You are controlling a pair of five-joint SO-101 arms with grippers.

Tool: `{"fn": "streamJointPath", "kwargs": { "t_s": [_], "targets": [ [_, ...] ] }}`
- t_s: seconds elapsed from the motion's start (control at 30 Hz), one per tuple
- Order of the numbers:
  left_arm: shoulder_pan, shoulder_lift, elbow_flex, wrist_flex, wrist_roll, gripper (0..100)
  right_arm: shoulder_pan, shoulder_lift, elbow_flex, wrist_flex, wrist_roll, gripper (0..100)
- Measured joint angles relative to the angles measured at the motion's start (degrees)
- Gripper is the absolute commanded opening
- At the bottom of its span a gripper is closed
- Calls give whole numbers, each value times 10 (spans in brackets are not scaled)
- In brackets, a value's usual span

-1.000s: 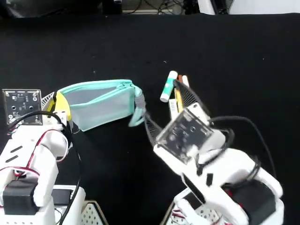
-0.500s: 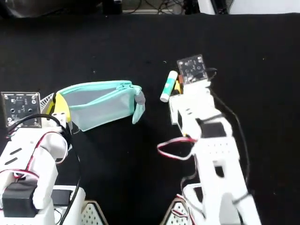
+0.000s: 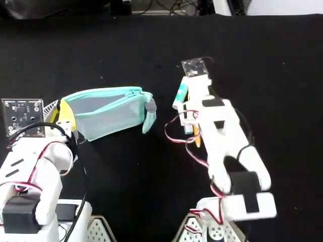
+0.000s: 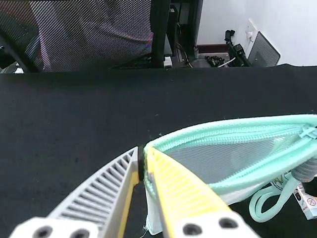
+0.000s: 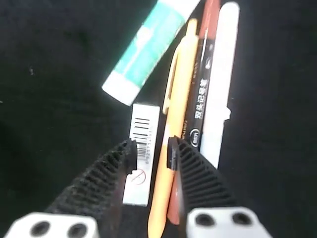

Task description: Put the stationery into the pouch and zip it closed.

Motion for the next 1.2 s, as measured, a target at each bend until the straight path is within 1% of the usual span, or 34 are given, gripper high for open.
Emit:
{"fn": "streamJointPath", "kwargs": {
  "t_s": [0.1, 0.37, 0.4, 0.5, 0.53, 0.57, 0.7, 0.9, 0.97, 1.1, 1.13, 1.2],
  "targets": [
    [0, 0, 0, 0, 0, 32, -1, 36, -26, 0, 0, 106],
    [0, 0, 0, 0, 0, 32, -31, 120, -84, 9, -1, 102],
    [0, 0, 0, 0, 0, 32, -31, 125, -91, 17, -1, 96],
    [0, 0, 0, 0, 0, 32, -32, 127, -99, 33, -1, 7],
    [0, 0, 0, 0, 0, 32, -32, 127, -99, 36, -1, 23],
    [0, 0, 0, 0, 0, 32, -32, 127, -99, 38, -1, 17],
    [0, 0, 4, -1, 0, 32, -33, 91, -71, 56, 0, 15],
    [3, 0, 4, -1, 0, 32, -69, -45, 23, 120, 0, 19],
    [4, 0, 4, -1, 0, 32, -83, -74, 46, 131, 18, 47],
    [4, 0, 4, -1, 0, 32, -110, -82, 57, 138, 50, 208],
    [4, 0, 4, -1, 0, 32, -113, -77, 57, 138, 52, 225],
    [4, 0, 4, -1, 0, 32, -119, -57, 57, 138, 58, 215]
  ]
}}
